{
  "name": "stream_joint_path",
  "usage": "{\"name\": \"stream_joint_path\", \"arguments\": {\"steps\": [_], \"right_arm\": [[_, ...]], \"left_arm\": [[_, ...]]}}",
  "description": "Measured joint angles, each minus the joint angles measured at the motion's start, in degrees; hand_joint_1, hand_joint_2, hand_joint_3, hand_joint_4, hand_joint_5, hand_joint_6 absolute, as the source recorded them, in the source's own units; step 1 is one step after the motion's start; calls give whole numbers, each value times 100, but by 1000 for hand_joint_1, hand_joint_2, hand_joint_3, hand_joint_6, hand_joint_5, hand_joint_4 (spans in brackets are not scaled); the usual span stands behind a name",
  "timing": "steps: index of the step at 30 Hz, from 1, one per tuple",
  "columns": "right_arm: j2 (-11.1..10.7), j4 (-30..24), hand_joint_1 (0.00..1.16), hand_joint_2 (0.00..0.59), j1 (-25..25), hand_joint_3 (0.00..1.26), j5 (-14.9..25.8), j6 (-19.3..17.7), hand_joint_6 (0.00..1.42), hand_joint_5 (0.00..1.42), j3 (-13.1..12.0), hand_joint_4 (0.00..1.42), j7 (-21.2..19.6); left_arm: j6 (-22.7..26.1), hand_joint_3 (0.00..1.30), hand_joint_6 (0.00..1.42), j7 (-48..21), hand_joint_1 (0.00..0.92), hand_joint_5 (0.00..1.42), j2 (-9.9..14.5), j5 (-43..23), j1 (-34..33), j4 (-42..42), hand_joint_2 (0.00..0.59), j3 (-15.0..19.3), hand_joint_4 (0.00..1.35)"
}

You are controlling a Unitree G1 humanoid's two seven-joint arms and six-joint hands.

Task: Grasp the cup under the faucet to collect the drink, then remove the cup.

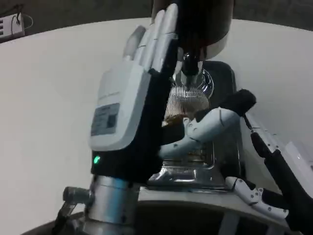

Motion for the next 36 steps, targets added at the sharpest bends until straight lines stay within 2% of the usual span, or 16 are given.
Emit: {"name": "stream_joint_path", "arguments": {"steps": [8, 14, 21, 30, 36], "right_arm": [[0, 172, 302, 336, -126, 0, 109, 1, 206, 84, 64, 3, 1], [1, 238, 394, 311, -285, 0, 234, 35, 197, 73, 115, 1, 9], [36, 417, 482, 277, -547, 0, 453, 179, 196, 73, 209, 0, 77], [70, 652, 517, 261, -791, 0, 656, 223, 211, 73, 315, 0, 103], [106, 892, 562, 249, -1068, 0, 695, 218, 223, 73, 423, 1, 104]], "left_arm": [[-169, 0, 0, 173, 0, 61, 165, 0, 881, -223, 120, 306, 0], [-313, 0, 0, 302, 0, 67, 349, 1, 1612, -249, 114, 512, 0], [-573, 0, 0, 534, 0, 72, 598, -160, 2358, -211, 112, 902, 0], [-811, 0, 0, 730, 0, 95, 845, -172, 2806, 127, 112, 1080, 0], [-851, 0, 0, 767, 0, 98, 937, -147, 3061, 306, 111, 1067, 0]]}}
